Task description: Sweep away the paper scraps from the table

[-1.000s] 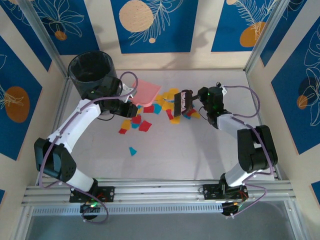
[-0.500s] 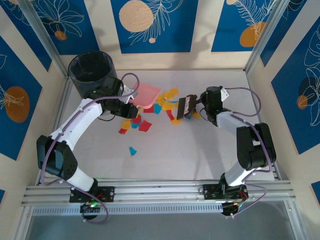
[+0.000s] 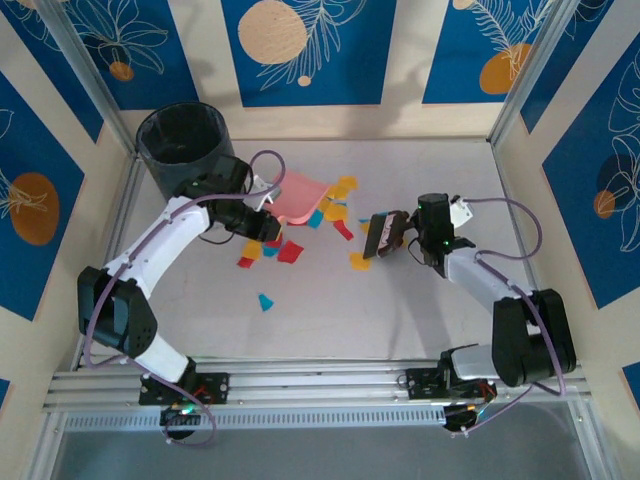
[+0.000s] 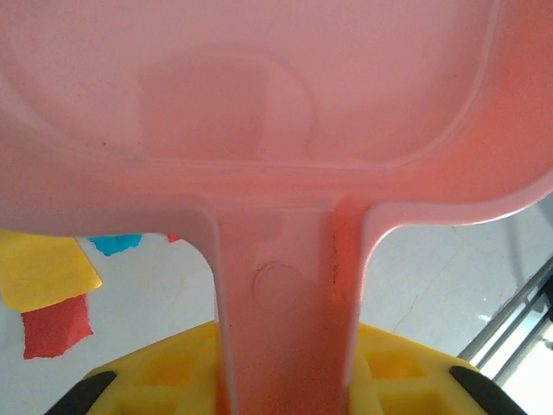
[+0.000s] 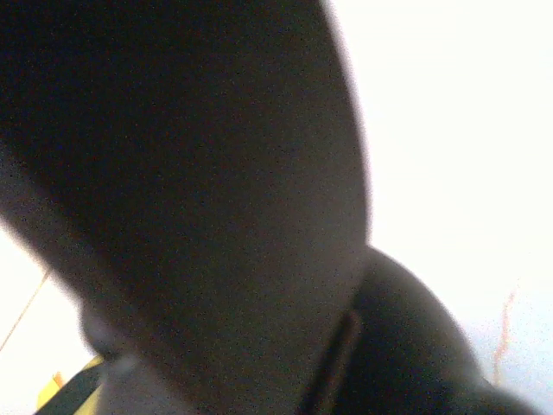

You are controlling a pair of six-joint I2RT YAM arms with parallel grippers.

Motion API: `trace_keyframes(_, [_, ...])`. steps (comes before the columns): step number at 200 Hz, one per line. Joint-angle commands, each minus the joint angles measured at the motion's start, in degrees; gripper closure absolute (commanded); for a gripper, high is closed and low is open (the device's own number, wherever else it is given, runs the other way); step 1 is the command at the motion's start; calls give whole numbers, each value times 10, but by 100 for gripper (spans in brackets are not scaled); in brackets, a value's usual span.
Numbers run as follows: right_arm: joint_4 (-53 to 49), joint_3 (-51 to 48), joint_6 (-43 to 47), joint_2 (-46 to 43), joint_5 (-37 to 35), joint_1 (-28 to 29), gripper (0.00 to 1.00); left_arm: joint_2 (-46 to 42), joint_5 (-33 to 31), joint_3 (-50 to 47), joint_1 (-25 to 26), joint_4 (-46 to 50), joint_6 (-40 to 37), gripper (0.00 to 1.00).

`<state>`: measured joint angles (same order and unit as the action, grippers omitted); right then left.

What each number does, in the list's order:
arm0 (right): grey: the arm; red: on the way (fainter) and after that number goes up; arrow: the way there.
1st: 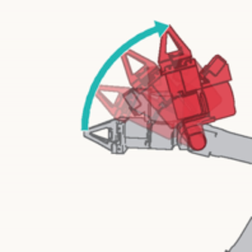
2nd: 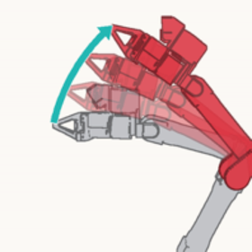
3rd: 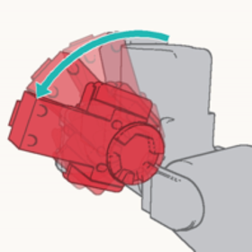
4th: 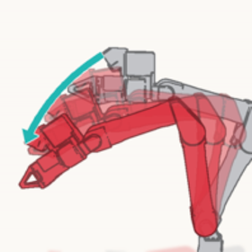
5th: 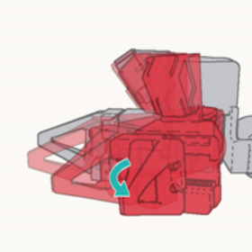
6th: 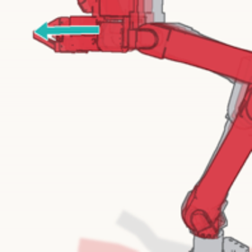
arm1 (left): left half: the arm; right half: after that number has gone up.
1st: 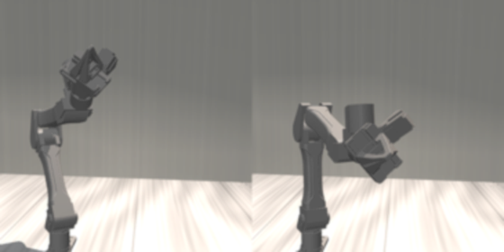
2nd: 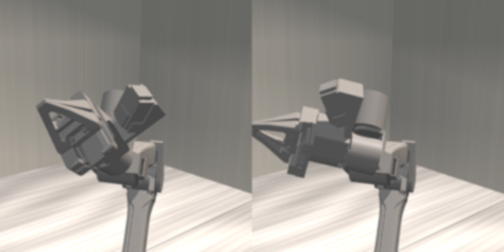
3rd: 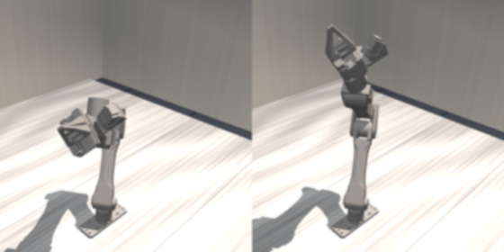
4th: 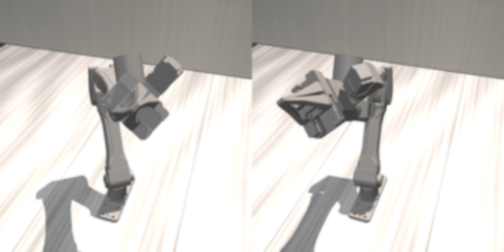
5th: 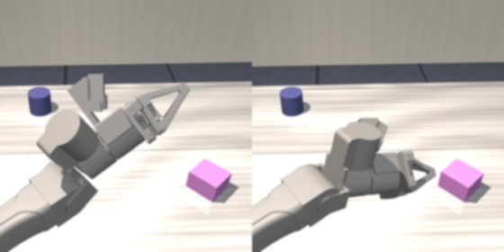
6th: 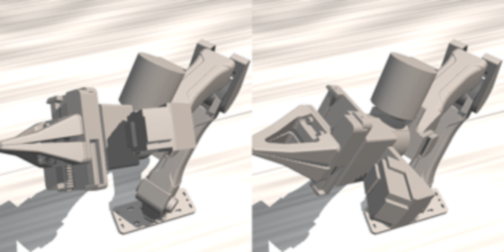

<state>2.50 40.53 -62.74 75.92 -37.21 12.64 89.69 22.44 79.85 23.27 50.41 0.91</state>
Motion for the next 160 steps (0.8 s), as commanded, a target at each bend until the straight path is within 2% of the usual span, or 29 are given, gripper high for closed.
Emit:
trace_keyframes(1, [-109, -26, 13, -26, -45, 11, 100, 6, 11, 4, 14, 21, -20, 100])
trace_keyframes(30, [-46, -49, 56, -73, -11, 12, 100, 5, 3, 7, 27, 36, -31, 100])
trace_keyframes(54, [35, -61, 106, -107, 56, 7, 100, 7, -11, 6, 42, 53, -40, 100])
trace_keyframes(91, [51, -33, 182, -151, 117, 7, 100, 24, -56, 2, 81, 101, -58, 100])
trace_keyframes(125, [26, -14, 258, -190, 119, 9, 100, 39, -87, -2, 129, 133, -77, 100])
trace_keyframes(160, [10, 1, 377, -205, 89, 14, 100, 66, -106, -6, 189, 166, -102, 100])
